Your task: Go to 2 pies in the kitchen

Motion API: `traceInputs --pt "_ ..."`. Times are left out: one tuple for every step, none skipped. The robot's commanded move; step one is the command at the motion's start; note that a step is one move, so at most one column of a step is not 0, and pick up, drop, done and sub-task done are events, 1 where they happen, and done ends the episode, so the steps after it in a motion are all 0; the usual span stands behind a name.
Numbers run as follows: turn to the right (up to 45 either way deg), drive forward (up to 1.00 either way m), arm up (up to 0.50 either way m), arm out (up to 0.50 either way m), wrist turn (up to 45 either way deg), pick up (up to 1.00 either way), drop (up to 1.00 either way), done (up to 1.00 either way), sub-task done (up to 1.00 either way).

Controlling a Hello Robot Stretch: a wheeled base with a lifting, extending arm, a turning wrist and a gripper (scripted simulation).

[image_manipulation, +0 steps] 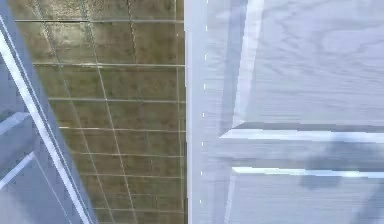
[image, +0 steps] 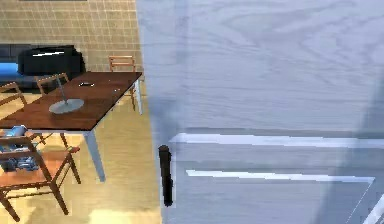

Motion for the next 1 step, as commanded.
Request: traceInputs --pt "-33.0 0.00 0.00 0.00 0.0 0.00 0.00 0.00 0.00"
